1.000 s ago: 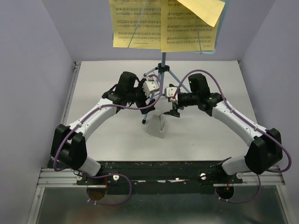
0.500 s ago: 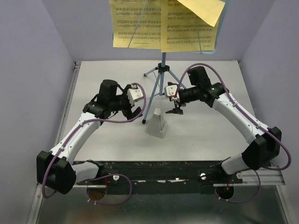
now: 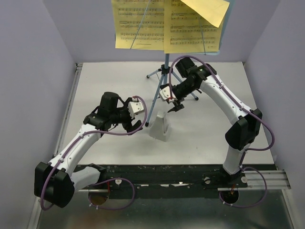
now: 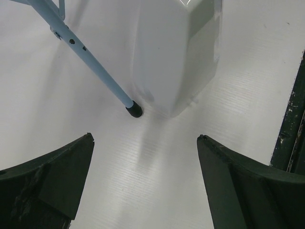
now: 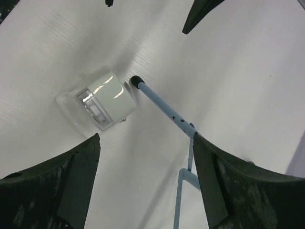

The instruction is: Pack up the instrument practice props

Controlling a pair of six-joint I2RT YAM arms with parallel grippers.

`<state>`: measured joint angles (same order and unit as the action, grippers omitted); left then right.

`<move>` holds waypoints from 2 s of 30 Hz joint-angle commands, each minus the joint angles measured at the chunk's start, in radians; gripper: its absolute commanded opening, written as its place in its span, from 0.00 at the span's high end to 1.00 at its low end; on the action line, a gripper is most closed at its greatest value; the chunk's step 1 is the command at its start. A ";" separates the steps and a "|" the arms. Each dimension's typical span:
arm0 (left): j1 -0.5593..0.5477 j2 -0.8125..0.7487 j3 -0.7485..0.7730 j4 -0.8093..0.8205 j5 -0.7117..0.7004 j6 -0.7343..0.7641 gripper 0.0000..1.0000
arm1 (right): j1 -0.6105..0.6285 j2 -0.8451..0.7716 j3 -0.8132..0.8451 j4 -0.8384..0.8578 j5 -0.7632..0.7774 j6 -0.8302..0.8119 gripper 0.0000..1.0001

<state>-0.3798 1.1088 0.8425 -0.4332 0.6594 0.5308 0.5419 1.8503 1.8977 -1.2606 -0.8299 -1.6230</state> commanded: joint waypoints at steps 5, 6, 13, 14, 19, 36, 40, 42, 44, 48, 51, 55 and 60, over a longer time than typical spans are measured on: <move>0.007 -0.050 -0.042 0.033 0.003 0.001 0.01 | 0.072 0.046 0.055 -0.373 0.057 -0.156 0.13; 0.009 -0.052 -0.043 0.033 0.005 0.000 0.01 | 0.073 0.058 0.067 -0.388 0.057 -0.161 0.13; 0.010 -0.063 -0.049 0.030 -0.014 -0.014 0.01 | 0.098 0.107 0.090 -0.453 0.069 -0.190 0.13; 0.010 -0.064 -0.052 0.030 -0.017 -0.017 0.01 | 0.102 0.109 0.087 -0.453 0.074 -0.190 0.13; 0.012 -0.084 -0.075 0.024 -0.053 -0.035 0.01 | 0.116 0.116 0.063 -0.453 0.097 -0.195 0.13; 0.010 -0.107 -0.118 0.027 -0.098 -0.055 0.01 | 0.162 0.090 -0.051 -0.454 0.046 -0.129 0.29; 0.010 -0.095 -0.112 0.033 -0.095 -0.074 0.01 | 0.162 0.075 -0.068 -0.453 0.054 -0.071 0.42; 0.010 -0.083 -0.105 0.037 -0.083 -0.080 0.01 | 0.161 0.066 -0.075 -0.453 0.066 -0.028 0.48; 0.010 -0.069 -0.094 0.040 -0.069 -0.089 0.01 | 0.158 0.052 -0.086 -0.453 0.078 0.020 0.55; 0.009 -0.035 -0.074 0.056 -0.026 -0.103 0.01 | 0.127 0.018 -0.126 -0.447 0.060 0.126 0.72; 0.002 -0.017 -0.068 0.074 0.008 -0.111 0.01 | 0.084 -0.025 -0.190 -0.398 0.006 0.247 0.83; -0.028 0.009 -0.069 0.094 0.052 -0.088 0.01 | 0.009 -0.149 -0.342 -0.229 -0.058 0.438 0.98; -0.091 0.057 -0.068 0.123 0.140 -0.002 0.01 | -0.072 -0.273 -0.492 -0.073 -0.103 0.593 1.00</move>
<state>-0.4229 1.1290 0.7460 -0.3588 0.6800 0.4599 0.5129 1.6493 1.5024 -1.2800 -0.8669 -1.2461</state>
